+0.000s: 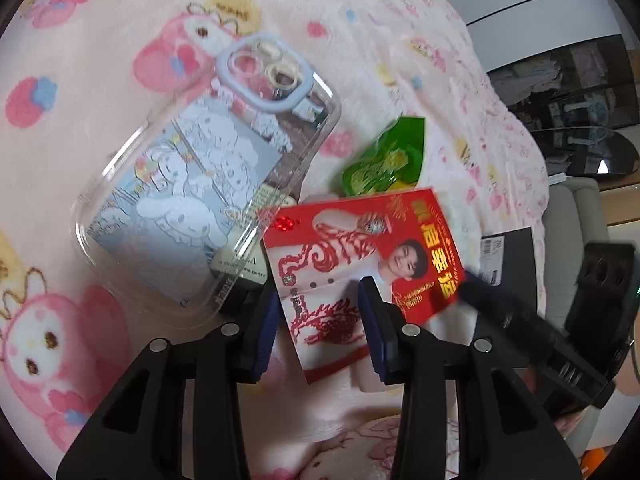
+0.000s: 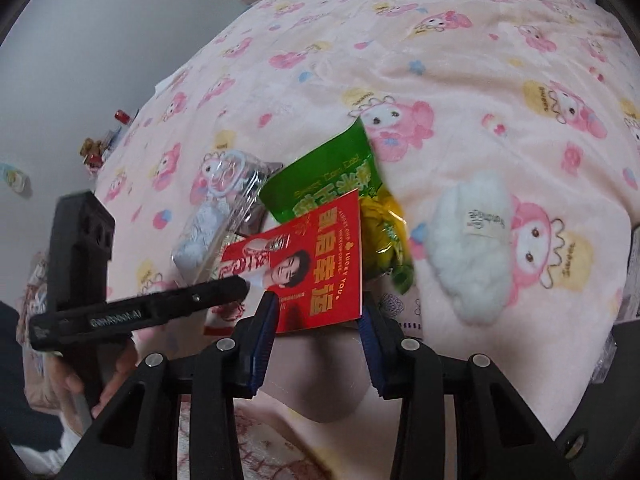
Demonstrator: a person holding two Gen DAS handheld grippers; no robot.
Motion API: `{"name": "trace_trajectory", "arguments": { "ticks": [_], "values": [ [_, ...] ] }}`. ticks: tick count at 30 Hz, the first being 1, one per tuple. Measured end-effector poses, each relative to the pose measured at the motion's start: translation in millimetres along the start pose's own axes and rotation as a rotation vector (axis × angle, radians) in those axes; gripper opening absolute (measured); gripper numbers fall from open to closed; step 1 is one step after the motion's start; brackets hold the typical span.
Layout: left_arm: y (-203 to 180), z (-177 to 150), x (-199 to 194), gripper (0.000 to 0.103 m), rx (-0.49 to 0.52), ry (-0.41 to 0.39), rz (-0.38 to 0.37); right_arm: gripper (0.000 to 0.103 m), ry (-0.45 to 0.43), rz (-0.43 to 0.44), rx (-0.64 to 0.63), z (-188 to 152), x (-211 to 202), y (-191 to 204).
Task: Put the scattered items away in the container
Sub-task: 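Carry the red gold-lettered card with both grippers toward the black box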
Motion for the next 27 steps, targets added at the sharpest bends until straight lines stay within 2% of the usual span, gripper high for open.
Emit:
{"name": "trace_trajectory", "arguments": {
  "ticks": [4, 6, 8, 10, 14, 17, 20, 24, 27],
  "values": [
    [-9, 3, 13, 0.039, 0.035, 0.014, 0.05, 0.036, -0.038, -0.13, -0.007, 20, 13, -14],
    [-13, 5, 9, 0.038, 0.059, -0.002, 0.086, 0.031, -0.013, -0.105, 0.006, 17, 26, -17],
    [-17, 5, -3, 0.038, 0.1, -0.023, 0.114, 0.031, -0.006, -0.081, 0.012, 5, 31, -15],
    [-29, 1, -14, 0.038, 0.131, -0.024, 0.096, 0.029, -0.017, -0.062, 0.01, -7, 23, -12],
    [-63, -17, -40, 0.036, 0.211, -0.033, 0.03, 0.029, -0.089, -0.055, 0.031, -31, -22, -10],
    [-110, -39, -48, 0.035, 0.281, -0.029, -0.028, 0.029, -0.162, -0.074, 0.061, -55, -74, -12],
    [-163, -74, -45, 0.035, 0.367, -0.016, -0.074, 0.029, -0.247, -0.093, 0.15, -86, -130, -30],
    [-224, -137, -19, 0.035, 0.507, 0.076, -0.121, 0.029, -0.344, -0.122, 0.266, -142, -193, -64],
    [-254, -180, 20, 0.035, 0.578, 0.177, -0.109, 0.03, -0.375, -0.175, 0.365, -188, -222, -99]
  ]
}}
Point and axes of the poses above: each gripper's, at about its wrist camera, not at the fingertips, and x roughly the way its jaws point, y to its left, z to its top, the point moved 6 cm from there along x, roughly the way its jaws point, and after that the axes turned 1 degree about -z, right-handed, at the moved point
